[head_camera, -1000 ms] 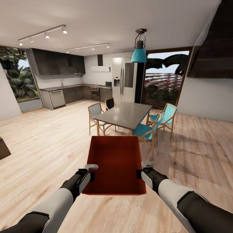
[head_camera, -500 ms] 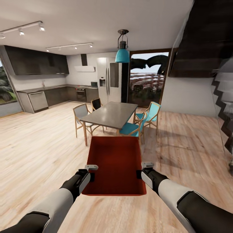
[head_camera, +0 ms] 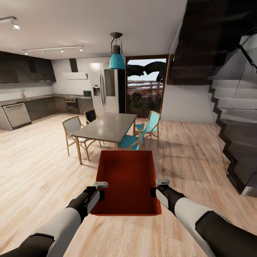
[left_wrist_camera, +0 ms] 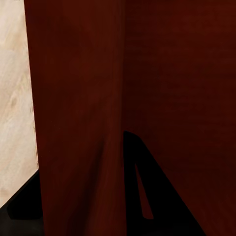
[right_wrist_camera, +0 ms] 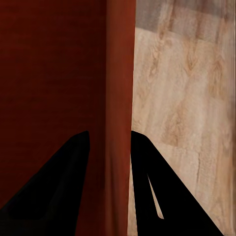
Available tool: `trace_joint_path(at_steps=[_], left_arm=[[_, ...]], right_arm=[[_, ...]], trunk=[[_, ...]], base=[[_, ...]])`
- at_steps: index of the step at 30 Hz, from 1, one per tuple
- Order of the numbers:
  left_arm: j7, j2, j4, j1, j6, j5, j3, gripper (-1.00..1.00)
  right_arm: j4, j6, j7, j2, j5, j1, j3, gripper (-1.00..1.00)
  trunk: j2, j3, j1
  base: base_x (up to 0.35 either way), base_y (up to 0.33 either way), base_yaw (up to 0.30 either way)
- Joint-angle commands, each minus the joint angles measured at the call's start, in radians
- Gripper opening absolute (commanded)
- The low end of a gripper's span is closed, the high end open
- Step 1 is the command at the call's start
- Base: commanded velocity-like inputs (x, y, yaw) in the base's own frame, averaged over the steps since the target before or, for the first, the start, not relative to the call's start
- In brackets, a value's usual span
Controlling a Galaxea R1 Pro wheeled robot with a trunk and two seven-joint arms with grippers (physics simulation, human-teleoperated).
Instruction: Move the two storage containers from the living room to the garage. In the garage, place one container on the floor and stack the other container on top of it (either order is fine).
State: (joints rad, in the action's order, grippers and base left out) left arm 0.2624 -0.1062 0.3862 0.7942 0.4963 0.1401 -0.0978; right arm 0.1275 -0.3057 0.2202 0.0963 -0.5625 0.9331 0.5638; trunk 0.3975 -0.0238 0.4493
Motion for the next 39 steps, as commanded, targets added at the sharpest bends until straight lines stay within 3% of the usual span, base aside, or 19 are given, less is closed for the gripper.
trace_joint_path(at_steps=[1, 39], left_arm=[[0.012, 0.002, -0.012, 0.000, 0.011, -0.013, -0.003, -1.00], [0.011, 0.005, -0.011, 0.000, 0.010, -0.011, -0.003, -1.00]], right_arm=[[0.023, 0.000, 0.005, 0.000, -0.013, 0.001, 0.009, -1.00], [0.023, 0.000, 0.005, -0.001, -0.013, 0.001, 0.008, -1.00]], trunk=[[0.002, -0.002, 0.001], [0.002, -0.002, 0.001]], base=[[0.000, 0.000, -0.289], [0.000, 0.000, -0.289]])
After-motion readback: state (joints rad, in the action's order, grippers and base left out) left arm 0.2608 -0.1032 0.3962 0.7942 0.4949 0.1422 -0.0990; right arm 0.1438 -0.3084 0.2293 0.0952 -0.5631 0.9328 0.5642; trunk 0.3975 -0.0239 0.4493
